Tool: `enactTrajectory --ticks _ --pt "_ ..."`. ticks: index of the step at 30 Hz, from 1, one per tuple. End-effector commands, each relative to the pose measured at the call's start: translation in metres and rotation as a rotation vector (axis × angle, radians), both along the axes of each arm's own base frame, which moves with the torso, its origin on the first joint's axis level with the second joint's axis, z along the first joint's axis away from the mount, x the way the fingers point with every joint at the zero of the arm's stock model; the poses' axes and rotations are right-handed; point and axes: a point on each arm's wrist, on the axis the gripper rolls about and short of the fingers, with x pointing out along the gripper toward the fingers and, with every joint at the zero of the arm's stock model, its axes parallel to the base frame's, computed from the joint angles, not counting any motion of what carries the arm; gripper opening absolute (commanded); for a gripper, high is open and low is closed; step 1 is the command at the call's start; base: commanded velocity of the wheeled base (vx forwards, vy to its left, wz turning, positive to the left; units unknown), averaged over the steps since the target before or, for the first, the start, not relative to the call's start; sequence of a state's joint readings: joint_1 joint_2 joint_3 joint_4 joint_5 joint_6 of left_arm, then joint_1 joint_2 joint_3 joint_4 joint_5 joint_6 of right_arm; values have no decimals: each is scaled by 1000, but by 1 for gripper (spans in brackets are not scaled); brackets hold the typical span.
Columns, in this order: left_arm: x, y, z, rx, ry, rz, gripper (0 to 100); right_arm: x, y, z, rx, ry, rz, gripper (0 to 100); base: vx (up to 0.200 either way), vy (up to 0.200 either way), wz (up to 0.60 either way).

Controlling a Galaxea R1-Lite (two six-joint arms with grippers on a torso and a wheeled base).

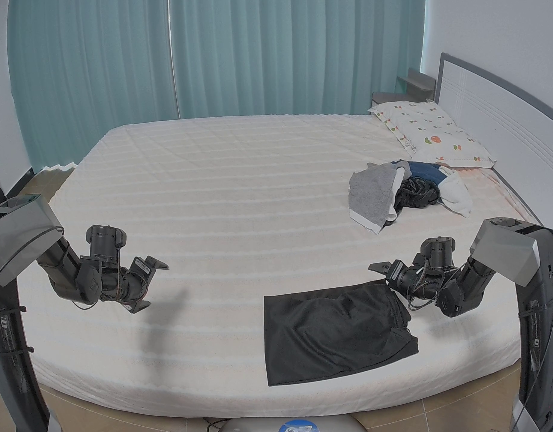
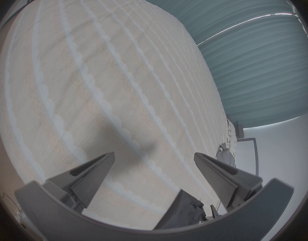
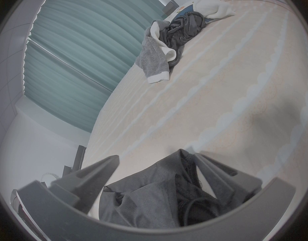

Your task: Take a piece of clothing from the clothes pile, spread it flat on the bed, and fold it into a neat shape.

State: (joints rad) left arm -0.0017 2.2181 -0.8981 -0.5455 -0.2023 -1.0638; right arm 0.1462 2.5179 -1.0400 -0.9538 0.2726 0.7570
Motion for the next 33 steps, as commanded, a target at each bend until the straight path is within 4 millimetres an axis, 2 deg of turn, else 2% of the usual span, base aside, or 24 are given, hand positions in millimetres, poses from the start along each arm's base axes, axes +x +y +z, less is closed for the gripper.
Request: enactTrajectory --ticks 1,8,14,29,30,33 --pt "0 0 0 -1 0 1 100 1 1 -7 -2 11 -2 0 0 0 0" --pt "0 0 -1 0 3 0 100 2 -7 -4 11 10 -37 0 0 0 0" --pt "0 0 -1 0 2 0 100 2 -24 -2 24 16 -86 0 0 0 0" --pt "-1 -1 -2 2 6 -3 100 5 -32 -2 0 11 -140 0 0 0 0" --pt "-1 -1 -2 4 5 -5 100 5 -32 -2 1 11 -141 100 0 0 0" --pt "-2 -1 -3 18 8 -18 100 5 -32 -2 1 7 -142 100 0 0 0"
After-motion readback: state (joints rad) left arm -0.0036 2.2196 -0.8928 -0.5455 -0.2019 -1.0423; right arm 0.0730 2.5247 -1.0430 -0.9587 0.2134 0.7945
